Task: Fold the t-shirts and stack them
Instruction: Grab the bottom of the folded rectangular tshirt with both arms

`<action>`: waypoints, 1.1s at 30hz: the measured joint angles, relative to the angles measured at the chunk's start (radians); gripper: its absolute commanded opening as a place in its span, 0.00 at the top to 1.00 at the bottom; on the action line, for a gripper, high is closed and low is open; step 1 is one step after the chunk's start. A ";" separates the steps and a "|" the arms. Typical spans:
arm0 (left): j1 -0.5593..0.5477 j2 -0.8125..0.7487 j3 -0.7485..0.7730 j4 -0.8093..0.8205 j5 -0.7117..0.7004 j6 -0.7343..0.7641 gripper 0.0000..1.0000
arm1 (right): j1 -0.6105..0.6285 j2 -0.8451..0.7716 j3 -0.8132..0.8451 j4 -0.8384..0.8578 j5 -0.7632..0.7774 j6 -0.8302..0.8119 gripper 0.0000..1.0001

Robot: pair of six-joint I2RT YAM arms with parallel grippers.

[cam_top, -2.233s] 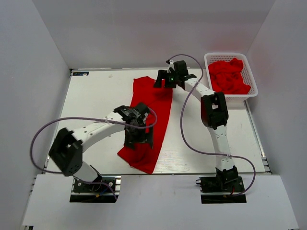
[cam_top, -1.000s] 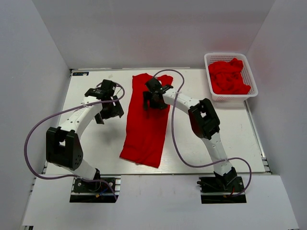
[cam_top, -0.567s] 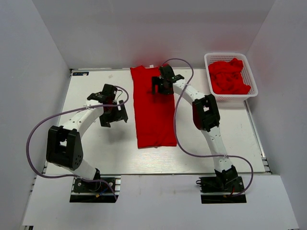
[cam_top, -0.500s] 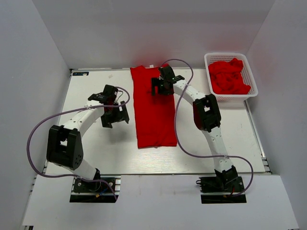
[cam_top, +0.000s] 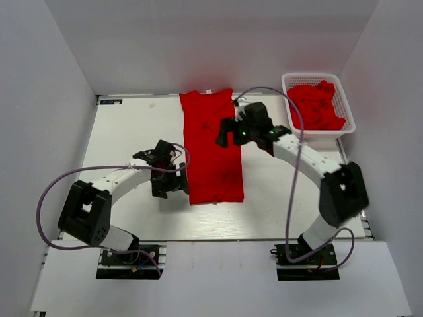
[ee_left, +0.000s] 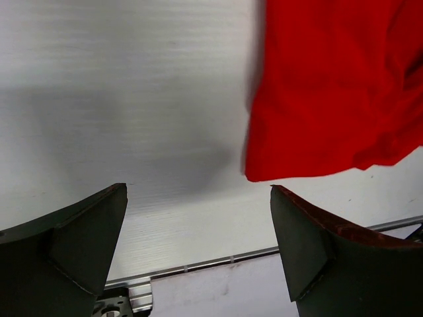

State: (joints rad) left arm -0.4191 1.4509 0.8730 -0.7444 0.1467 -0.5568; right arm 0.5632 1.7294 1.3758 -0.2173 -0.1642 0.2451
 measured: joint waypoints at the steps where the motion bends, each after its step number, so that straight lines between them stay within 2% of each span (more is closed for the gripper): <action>1: -0.024 0.000 -0.006 0.006 0.000 -0.008 0.00 | -0.001 -0.071 -0.084 0.027 0.008 0.013 0.10; 2: -0.045 0.000 -0.010 0.013 0.000 -0.013 0.00 | -0.002 -0.153 -0.199 0.061 0.019 0.031 0.10; 6: -0.115 0.010 -0.006 0.035 -0.010 -0.034 0.00 | -0.006 -0.295 -0.457 0.045 0.040 0.072 0.10; 10: -0.156 0.045 0.017 0.040 -0.048 -0.051 0.00 | -0.006 -0.326 -0.579 -0.018 0.053 0.117 0.10; 16: -0.188 0.100 0.019 0.050 -0.080 -0.073 0.00 | -0.005 -0.371 -0.666 -0.014 0.041 0.185 0.10; 24: -0.217 0.141 0.026 0.071 -0.095 -0.089 0.00 | 0.011 -0.307 -0.671 0.016 -0.015 0.226 0.10; 27: -0.224 0.147 0.032 0.068 -0.098 -0.096 0.06 | 0.016 -0.283 -0.673 0.020 -0.030 0.240 0.10; 30: -0.233 0.148 0.031 0.076 -0.102 -0.101 0.16 | 0.016 -0.282 -0.683 0.041 -0.036 0.252 0.19; 31: -0.237 0.148 0.028 0.082 -0.101 -0.104 0.18 | 0.016 -0.282 -0.687 0.047 -0.039 0.256 0.34; 33: -0.244 0.145 0.020 0.098 -0.094 -0.107 0.24 | 0.018 -0.280 -0.699 0.057 -0.044 0.270 0.49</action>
State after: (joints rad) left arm -0.6628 1.5963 0.8932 -0.6464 0.0525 -0.6636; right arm 0.5812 1.4498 0.6769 -0.1600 -0.2085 0.5152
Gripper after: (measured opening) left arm 0.804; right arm 0.608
